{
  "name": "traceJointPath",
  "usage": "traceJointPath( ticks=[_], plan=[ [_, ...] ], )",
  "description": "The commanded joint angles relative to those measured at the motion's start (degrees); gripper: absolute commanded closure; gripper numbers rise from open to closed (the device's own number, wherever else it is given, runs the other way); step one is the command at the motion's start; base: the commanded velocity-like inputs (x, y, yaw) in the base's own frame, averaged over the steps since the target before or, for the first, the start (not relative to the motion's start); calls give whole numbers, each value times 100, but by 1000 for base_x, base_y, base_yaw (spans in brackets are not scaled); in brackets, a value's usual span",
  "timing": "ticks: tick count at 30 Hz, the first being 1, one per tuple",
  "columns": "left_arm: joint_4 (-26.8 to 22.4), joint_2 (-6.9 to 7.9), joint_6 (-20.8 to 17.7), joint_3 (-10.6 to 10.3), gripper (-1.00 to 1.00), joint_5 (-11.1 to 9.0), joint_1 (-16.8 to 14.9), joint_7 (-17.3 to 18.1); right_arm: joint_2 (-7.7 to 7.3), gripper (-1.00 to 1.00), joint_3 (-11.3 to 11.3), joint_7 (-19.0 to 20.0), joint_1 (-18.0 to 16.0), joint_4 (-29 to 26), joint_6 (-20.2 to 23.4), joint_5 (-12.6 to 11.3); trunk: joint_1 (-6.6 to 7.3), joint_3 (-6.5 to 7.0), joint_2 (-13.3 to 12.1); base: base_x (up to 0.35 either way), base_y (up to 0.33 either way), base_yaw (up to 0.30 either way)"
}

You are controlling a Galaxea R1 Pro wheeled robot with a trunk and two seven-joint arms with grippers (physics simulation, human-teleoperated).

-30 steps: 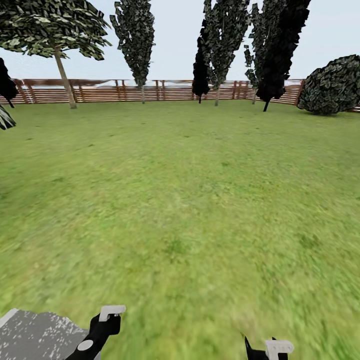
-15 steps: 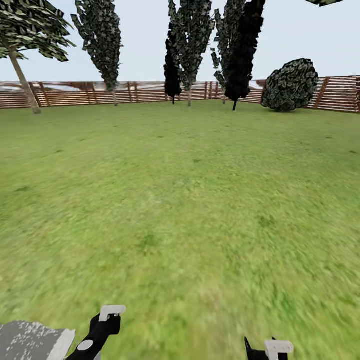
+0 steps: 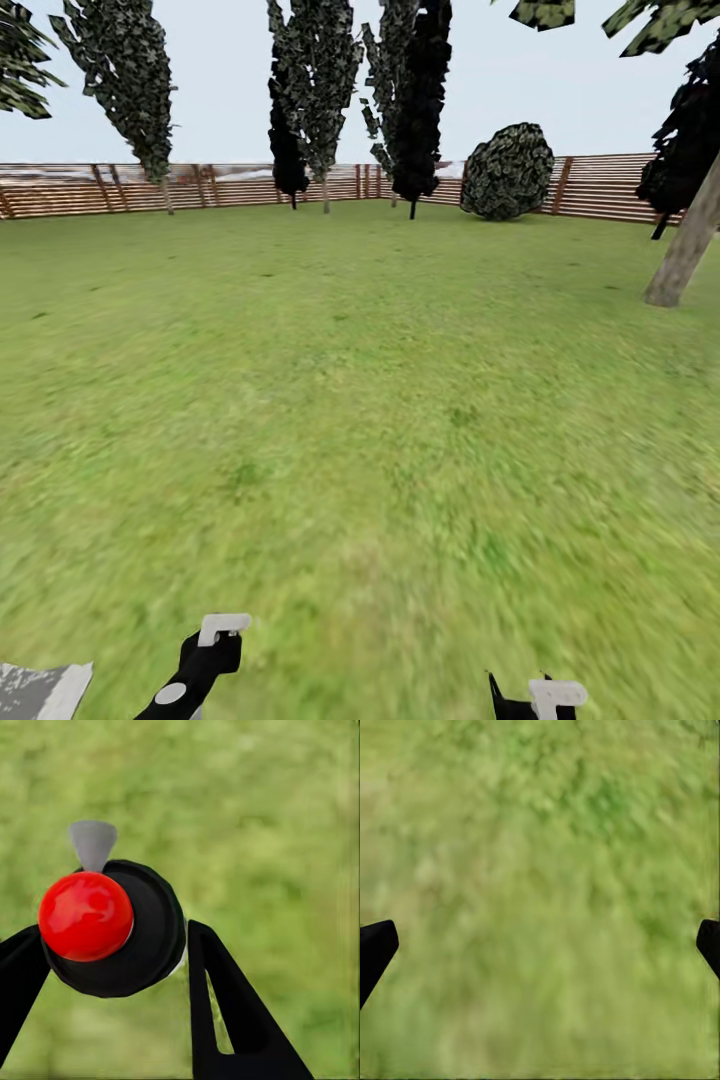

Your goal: Pick up the pesticide atomizer in the garden and spray insectifuge to fully cover both potted plants in the garden.

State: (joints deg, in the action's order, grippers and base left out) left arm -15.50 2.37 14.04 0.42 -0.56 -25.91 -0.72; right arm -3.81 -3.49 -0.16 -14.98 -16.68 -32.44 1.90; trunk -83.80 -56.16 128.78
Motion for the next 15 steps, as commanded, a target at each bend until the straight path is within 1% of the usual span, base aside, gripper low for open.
traceJointPath(
  ticks=[1,15],
  plan=[
    [3,0,19,2,100,-5,-2,-7,4,-100,-20,-2,-4,7,-17,21,4,-4,2,-247,-198,-299],
    [3,0,13,2,100,-5,-2,-7,4,-100,-20,-2,-4,7,-20,21,4,-4,2,-247,-198,-300]
  ],
)
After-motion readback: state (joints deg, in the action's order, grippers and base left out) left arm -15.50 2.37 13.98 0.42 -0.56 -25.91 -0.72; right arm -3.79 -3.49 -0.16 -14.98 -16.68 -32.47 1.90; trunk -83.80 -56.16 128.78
